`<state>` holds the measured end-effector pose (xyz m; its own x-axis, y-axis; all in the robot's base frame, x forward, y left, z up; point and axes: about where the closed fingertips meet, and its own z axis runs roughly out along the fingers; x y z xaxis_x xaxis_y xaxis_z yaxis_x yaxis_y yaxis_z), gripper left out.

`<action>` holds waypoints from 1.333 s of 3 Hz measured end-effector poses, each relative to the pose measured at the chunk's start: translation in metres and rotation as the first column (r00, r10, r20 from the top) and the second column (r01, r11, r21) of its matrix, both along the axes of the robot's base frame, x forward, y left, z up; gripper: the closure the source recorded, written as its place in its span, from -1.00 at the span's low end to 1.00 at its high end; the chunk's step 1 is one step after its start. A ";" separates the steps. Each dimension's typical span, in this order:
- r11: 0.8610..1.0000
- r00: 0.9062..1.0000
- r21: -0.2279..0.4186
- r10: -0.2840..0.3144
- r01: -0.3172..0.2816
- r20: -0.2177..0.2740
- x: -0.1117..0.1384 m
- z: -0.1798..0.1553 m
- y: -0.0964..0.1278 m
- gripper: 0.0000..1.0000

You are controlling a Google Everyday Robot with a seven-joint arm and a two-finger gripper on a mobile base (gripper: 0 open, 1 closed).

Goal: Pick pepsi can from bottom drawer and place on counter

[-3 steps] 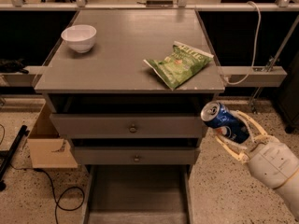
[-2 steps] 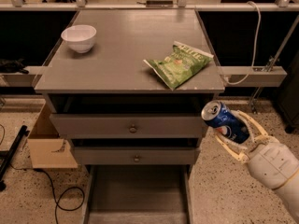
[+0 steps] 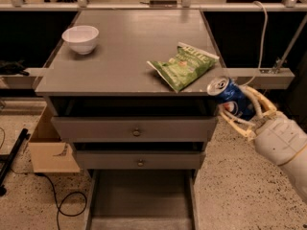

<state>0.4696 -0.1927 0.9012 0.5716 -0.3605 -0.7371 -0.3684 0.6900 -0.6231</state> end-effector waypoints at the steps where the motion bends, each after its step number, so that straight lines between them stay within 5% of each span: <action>1: 0.999 1.000 -0.019 0.031 -0.031 -0.005 0.023 0.017 0.007 1.00; 4: 0.987 0.991 -0.088 0.134 -0.133 0.007 0.063 0.051 0.041 1.00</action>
Offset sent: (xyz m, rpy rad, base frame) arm 0.0704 0.0262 0.0427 -0.0835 0.0259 0.1010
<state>0.5323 -0.1515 0.9522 0.6281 -0.3423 -0.6988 -0.4455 0.5782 -0.6836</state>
